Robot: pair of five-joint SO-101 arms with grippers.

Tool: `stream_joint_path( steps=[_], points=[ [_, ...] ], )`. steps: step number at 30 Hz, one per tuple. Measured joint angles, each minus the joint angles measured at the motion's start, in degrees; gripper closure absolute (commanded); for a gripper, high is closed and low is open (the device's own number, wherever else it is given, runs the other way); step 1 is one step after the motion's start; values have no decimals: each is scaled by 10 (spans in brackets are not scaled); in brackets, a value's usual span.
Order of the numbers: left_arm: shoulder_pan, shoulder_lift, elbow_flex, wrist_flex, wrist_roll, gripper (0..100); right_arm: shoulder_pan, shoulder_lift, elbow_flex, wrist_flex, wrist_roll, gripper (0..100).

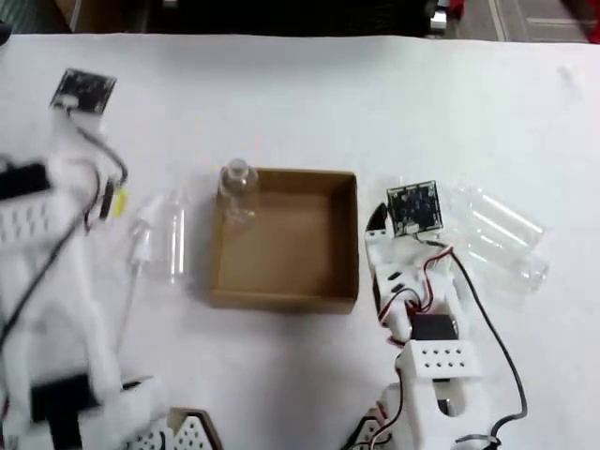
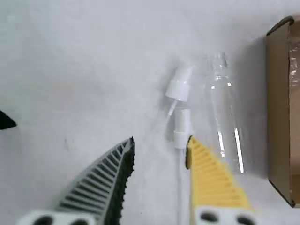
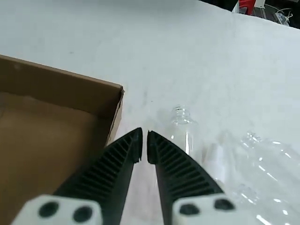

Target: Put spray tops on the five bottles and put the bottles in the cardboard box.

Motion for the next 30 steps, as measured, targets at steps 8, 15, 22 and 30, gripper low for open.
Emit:
stream_joint_path(
  steps=[8, 15, 22, 30],
  points=[
    [51, 347, -308, 127, 9, 786, 0, 0, 1, -2, 1, 984],
    [55, 534, -494, 142, -55, 786, 0, 0, 2, -2, 1, 984],
    [27, 624, -593, 168, -105, 786, -13, 0, 6, -3, 1, 984],
    [29, 666, -607, 173, -128, 786, -17, 0, 12, -19, 2, 984]
  ],
)
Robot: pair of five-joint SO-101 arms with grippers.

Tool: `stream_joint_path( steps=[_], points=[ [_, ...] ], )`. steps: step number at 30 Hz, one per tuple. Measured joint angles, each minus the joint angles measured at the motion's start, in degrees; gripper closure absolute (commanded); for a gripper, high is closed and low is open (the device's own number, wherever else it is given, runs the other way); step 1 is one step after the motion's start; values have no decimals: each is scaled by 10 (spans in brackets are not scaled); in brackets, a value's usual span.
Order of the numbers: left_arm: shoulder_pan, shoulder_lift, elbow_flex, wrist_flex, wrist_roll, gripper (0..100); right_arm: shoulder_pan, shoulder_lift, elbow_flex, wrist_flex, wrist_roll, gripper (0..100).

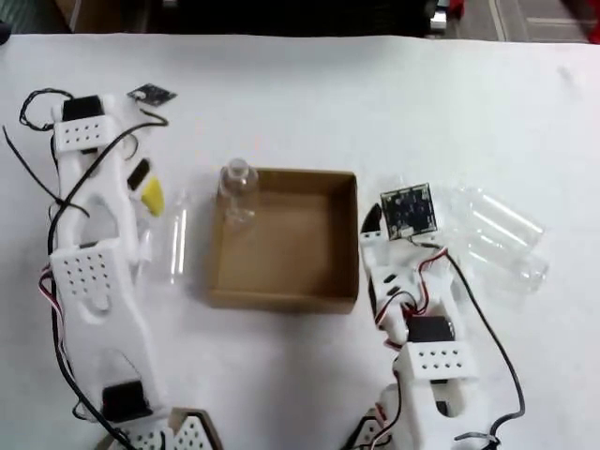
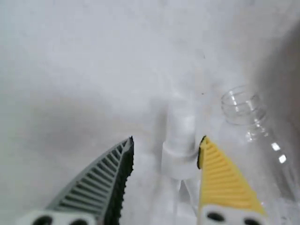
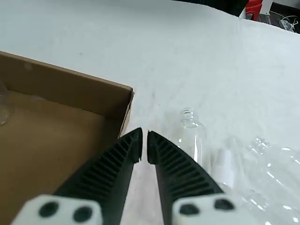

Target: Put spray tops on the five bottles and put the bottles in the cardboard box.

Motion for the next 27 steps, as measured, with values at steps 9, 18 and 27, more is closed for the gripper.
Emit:
stream_joint_path(
  steps=[9, 18, 27],
  points=[
    [30, 11, -4, -14, 0, 783, 1, 0, 0, 0, 0, 984],
    [47, 62, -44, -13, -2, 806, 0, 0, 0, 0, 0, 984],
    [47, 81, -112, 37, -1, 888, 0, 0, 0, 0, 0, 984]
  ],
)
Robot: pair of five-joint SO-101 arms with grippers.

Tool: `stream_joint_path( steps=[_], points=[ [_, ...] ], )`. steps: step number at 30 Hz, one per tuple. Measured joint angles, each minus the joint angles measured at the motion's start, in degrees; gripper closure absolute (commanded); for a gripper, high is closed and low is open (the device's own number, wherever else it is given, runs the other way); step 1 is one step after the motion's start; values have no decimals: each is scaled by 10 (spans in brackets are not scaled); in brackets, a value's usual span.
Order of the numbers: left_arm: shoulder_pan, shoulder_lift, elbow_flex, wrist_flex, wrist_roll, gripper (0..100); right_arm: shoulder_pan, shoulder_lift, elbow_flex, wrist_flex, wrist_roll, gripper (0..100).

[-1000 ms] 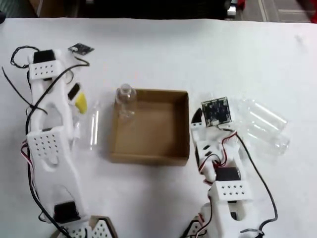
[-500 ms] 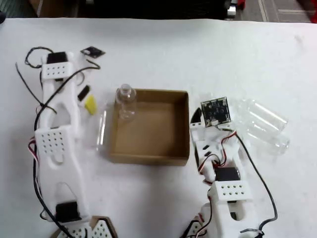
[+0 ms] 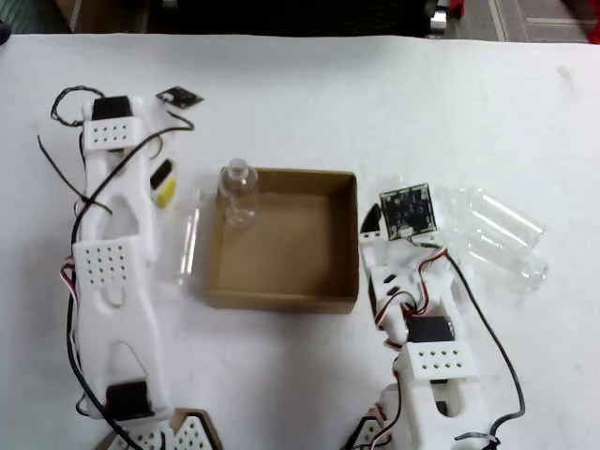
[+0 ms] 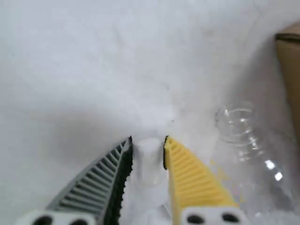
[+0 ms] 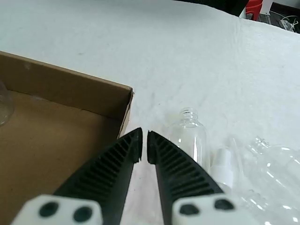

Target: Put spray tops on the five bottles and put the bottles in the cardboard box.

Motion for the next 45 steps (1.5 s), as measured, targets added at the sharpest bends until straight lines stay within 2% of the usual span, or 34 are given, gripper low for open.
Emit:
stream_joint_path(
  steps=[6, 10, 17, 25, 32, 35, 38, 41, 45],
  points=[
    [0, 0, 0, 3, 0, 890, 0, 0, 0, 0, 0, 984],
    [0, 0, 0, 6, 0, 986, 0, 0, 0, 0, 0, 984],
    [0, -34, -5, 7, 56, 949, 0, 0, 0, 0, 0, 984],
    [12, -270, 87, 10, 101, 963, 0, 0, 0, 0, 0, 984],
    [97, -530, 161, 10, 185, 971, 0, -3, 0, 6, 0, 984],
    [159, -627, 161, 10, 251, 970, 0, -35, -16, 65, -3, 984],
    [222, -709, 161, -4, 302, 970, 0, -100, -59, 167, -45, 984],
    [283, -774, 161, -42, 326, 972, 1, -190, -113, 290, -78, 984],
    [321, -821, 177, -78, 334, 972, 0, -336, -167, 404, -85, 984]
  ],
)
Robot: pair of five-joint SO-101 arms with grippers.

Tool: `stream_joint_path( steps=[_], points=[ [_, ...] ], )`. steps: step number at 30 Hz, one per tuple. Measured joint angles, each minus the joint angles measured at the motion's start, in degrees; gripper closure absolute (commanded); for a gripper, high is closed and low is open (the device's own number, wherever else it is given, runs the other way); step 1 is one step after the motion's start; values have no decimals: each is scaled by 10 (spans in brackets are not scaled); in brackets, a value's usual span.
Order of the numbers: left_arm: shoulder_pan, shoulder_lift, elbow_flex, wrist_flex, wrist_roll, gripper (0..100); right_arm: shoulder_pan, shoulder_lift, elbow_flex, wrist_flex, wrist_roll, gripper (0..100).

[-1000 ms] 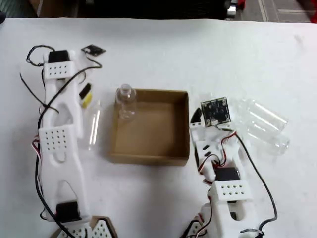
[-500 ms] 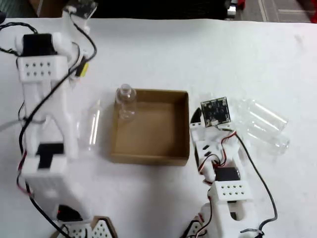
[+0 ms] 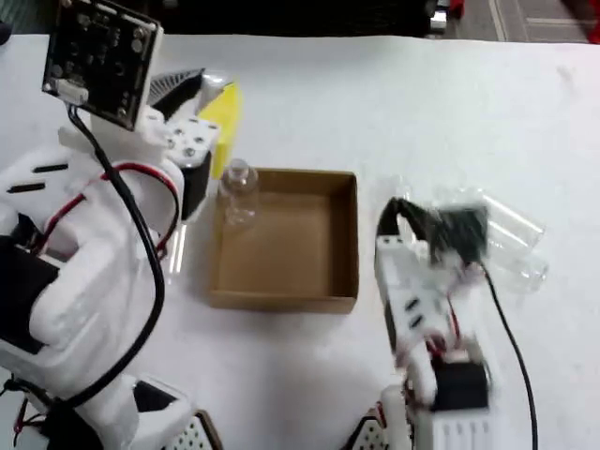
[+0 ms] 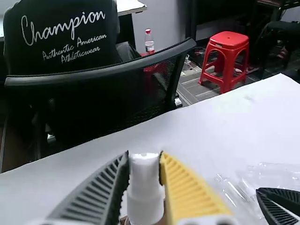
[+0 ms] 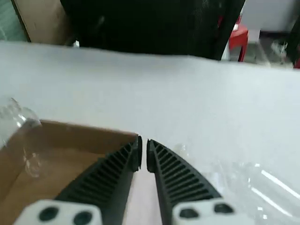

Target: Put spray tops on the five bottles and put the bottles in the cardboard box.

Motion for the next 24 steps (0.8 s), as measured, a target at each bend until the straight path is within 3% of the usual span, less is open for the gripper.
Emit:
stream_joint_path(
  steps=[3, 7, 13, 19, 24],
  points=[
    [18, -13, 11, -4, 0, 972, -33, -102, -28, 31, -1, 984],
    [44, -49, 15, -4, 0, 972, -130, -112, -97, 68, 44, 984],
    [113, -137, 15, -22, 0, 972, -285, 5, -284, 144, 74, 984],
    [121, -150, 14, -62, 0, 972, -357, 161, -530, 201, 75, 984],
    [120, -158, 14, -91, 0, 973, -470, 288, -698, 275, 75, 984]
  ],
)
